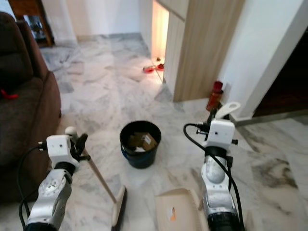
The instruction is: Sweep floor
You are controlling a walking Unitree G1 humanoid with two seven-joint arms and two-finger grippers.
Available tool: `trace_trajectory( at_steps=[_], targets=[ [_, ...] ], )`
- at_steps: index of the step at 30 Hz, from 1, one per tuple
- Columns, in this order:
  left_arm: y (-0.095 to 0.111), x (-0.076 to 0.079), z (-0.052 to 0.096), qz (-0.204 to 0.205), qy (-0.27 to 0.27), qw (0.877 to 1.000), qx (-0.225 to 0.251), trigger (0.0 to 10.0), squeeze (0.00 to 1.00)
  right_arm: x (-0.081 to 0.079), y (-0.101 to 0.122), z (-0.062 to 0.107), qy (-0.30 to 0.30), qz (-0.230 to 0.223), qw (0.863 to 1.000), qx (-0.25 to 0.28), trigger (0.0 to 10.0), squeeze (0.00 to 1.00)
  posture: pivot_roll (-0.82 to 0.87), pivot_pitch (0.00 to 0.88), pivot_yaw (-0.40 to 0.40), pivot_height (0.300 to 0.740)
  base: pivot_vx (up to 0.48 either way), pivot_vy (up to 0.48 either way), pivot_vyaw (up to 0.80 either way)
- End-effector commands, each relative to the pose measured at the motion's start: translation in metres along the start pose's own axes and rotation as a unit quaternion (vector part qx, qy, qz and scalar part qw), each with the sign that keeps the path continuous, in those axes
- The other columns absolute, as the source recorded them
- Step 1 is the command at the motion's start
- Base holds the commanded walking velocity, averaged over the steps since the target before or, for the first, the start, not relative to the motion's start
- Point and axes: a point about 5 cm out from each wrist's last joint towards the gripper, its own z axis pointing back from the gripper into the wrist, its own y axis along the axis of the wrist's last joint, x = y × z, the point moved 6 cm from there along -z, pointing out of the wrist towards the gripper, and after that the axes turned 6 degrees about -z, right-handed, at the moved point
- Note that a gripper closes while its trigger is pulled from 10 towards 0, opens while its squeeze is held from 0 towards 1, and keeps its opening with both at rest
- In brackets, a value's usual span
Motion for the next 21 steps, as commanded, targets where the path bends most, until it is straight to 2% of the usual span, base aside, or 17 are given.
trace_trajectory(
  at_steps=[1, 5, 21],
  targets=[
    [0.0082, -0.002, -0.0023, -0.004, 0.007, 1.0, 0.014, 10.0, 0.0, 0.0008, 0.0051, -0.0029, -0.002, -0.007, 1.0, 0.008, 10.0, 0.0, -0.02, 0.0, -0.019, 0.74, 0.0, 0.0, 0.0],
    [0.0084, -0.002, -0.0023, -0.005, 0.007, 1.0, 0.015, 10.0, 0.0, 0.0008, 0.0025, -0.0033, 0.0, -0.006, 1.0, 0.0, 10.0, 0.0, -0.02, 0.0, -0.02, 0.74, 0.0, 0.0, 0.0],
    [0.0135, -0.0013, -0.0069, -0.009, 0.001, 1.0, 0.021, 10.0, 0.0, -0.0001, -0.0001, -0.0035, 0.002, -0.002, 1.0, -0.007, 10.0, 0.0, -0.02, 0.0, -0.018, 0.74, 0.0, 0.0, -0.8]
  ],
)
